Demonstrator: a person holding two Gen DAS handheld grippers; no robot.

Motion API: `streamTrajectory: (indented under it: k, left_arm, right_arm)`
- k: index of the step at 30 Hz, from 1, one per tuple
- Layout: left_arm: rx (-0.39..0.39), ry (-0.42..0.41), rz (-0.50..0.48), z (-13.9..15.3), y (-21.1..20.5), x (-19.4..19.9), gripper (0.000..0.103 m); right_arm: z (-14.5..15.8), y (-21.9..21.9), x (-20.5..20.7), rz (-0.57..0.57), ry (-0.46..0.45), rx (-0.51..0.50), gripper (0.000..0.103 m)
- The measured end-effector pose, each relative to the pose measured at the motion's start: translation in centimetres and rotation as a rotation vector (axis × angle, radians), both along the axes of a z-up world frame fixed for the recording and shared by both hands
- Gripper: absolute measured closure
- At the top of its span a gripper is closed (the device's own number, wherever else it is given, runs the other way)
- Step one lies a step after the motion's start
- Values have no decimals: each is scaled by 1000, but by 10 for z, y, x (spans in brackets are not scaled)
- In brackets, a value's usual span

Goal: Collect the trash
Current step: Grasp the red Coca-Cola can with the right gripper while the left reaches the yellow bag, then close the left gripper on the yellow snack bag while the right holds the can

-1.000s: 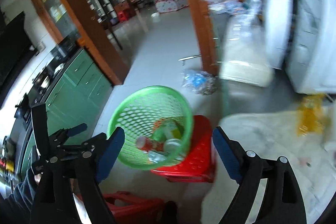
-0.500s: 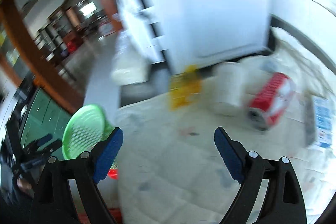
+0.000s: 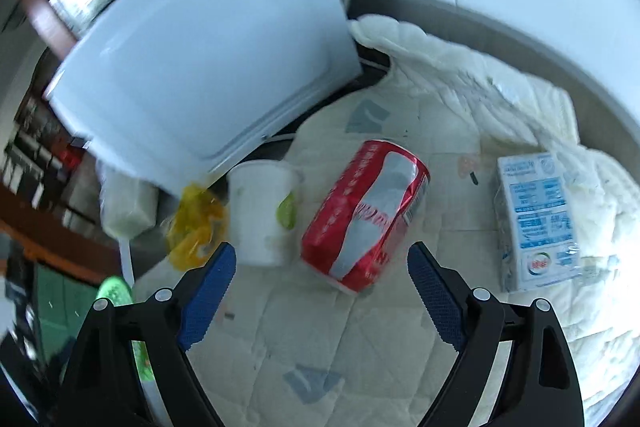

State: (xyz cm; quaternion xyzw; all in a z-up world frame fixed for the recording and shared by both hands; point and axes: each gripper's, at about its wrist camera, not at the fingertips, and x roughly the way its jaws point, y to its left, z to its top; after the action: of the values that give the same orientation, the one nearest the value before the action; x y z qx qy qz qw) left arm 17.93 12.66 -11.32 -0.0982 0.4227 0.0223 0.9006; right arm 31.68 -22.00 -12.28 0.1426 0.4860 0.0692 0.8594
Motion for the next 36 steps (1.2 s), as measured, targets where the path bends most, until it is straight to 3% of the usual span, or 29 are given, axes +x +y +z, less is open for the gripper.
streamTrajectory:
  k: [10,21,27,36]
  left_arm:
    - [-22,27,-81,10,-57,52,7]
    - [-179,108,-15,1,-97,132,7]
    - [-155,140,5,-11,-114,168,8]
    - [-156,176,23,-28,-117,200,10]
  right_arm:
    - [-44,-16,45,-157,161,102,33]
    - [-64,-23,57,-158,203,154,34]
    - [-83,-28,61,-167,248,281,34]
    - [-86,-22,64,-146,245,314,34]
